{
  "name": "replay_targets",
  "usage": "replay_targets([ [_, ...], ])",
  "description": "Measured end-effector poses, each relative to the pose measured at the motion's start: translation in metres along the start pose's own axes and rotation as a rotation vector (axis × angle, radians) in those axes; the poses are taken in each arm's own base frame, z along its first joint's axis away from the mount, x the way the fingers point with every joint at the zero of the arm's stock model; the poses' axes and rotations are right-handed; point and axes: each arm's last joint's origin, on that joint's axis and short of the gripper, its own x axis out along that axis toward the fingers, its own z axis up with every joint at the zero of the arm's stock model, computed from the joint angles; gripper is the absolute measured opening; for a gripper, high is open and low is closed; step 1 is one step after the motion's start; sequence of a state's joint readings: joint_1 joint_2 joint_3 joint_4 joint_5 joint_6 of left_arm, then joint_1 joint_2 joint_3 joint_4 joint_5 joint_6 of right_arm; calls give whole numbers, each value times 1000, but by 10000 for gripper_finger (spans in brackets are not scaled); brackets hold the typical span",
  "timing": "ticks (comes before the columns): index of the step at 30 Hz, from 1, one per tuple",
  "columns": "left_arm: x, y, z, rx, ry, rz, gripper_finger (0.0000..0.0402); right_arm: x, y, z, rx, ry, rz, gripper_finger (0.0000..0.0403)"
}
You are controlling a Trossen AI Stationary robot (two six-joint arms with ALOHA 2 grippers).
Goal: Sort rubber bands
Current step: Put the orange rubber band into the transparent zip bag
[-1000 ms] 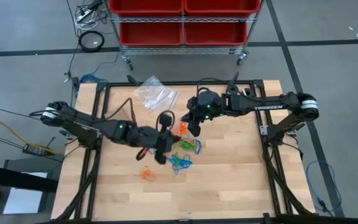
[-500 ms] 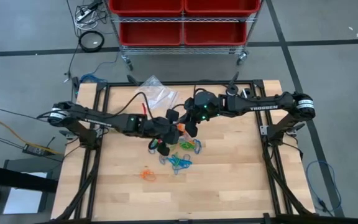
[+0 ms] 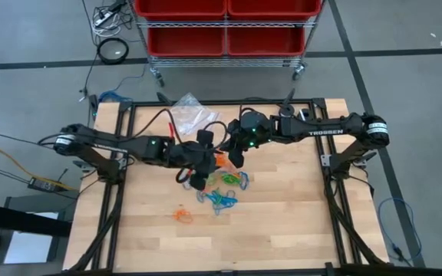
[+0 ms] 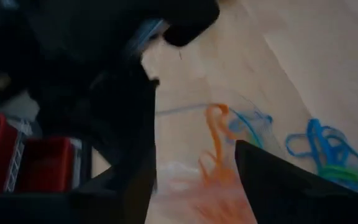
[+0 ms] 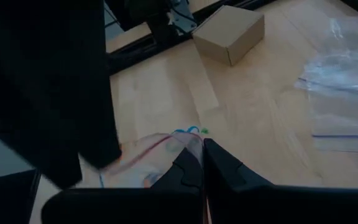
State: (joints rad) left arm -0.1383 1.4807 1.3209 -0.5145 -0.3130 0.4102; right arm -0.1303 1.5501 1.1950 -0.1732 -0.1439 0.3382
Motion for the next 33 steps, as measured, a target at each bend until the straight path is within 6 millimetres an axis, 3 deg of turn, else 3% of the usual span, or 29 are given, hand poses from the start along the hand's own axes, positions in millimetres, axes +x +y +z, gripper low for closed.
replay_targets([
  [4,-9,-6,-6,-70,77,-196,230,0,0,0,0,3,7,0],
  [7,-15,-26,-13,-119,158,-373,217,0,0,0,-6,3,10,0],
  [14,-15,-106,-32,-107,206,-467,188,0,1,0,-22,5,16,0],
  [17,-8,-142,-52,-142,173,-500,183,0,1,0,-26,5,16,0],
  [20,0,-165,-75,-203,139,-483,182,0,1,0,-26,5,17,0],
  [28,16,-182,-129,-280,105,-379,182,0,2,1,-27,-3,38,0],
  [33,23,-181,-142,-329,74,-467,180,0,1,2,-28,-12,40,0],
])
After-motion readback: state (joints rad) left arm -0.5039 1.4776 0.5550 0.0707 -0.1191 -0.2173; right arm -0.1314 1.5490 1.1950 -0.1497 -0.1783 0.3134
